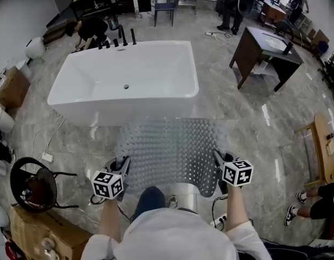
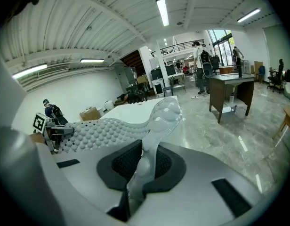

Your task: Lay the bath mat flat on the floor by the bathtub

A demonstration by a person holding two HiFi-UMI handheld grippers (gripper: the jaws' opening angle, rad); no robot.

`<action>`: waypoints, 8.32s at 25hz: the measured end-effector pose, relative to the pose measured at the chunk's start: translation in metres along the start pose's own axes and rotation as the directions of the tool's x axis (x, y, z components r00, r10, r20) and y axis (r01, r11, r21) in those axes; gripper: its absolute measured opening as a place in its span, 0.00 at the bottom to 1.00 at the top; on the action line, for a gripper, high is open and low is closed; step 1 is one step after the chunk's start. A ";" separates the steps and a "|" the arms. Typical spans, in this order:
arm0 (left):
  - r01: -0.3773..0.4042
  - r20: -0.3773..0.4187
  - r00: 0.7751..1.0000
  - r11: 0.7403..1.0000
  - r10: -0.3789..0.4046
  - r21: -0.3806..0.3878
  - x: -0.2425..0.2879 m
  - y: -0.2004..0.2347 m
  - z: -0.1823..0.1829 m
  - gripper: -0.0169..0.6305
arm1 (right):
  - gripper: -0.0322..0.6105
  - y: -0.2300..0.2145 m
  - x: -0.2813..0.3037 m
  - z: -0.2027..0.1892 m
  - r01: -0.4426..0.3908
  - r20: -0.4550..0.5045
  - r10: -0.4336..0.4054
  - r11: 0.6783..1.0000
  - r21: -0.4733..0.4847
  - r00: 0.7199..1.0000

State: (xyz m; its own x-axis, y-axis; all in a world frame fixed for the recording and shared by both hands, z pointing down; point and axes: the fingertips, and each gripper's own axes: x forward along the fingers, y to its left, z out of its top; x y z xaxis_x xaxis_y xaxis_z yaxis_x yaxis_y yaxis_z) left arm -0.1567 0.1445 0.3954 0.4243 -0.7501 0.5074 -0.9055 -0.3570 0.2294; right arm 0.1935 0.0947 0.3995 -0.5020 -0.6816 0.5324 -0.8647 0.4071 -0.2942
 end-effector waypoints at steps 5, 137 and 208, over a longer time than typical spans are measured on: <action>-0.008 -0.009 1.000 1.000 0.008 -0.001 0.017 0.002 0.002 0.09 | 0.12 -0.010 0.013 0.002 -0.004 -0.014 0.004 1.000 0.009 1.000; -0.259 -0.429 0.868 0.965 0.250 0.038 0.567 0.333 -0.469 0.09 | 0.12 -0.363 0.604 -0.426 0.179 -0.444 -0.213 0.977 -0.119 0.870; -0.537 -0.626 0.660 0.843 0.415 -0.008 0.568 0.429 -0.602 0.26 | 0.13 -0.440 0.631 -0.528 0.456 -0.492 -0.518 0.854 -0.251 0.700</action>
State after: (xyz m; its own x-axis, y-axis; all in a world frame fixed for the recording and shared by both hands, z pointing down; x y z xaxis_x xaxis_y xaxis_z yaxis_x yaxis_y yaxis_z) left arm -0.3094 -0.0992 1.2816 -0.1013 -0.2952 0.9501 -0.9917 0.1065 -0.0726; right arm 0.2659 -0.1938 1.2842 0.1046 -0.3891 0.9153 -0.9631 0.1898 0.1907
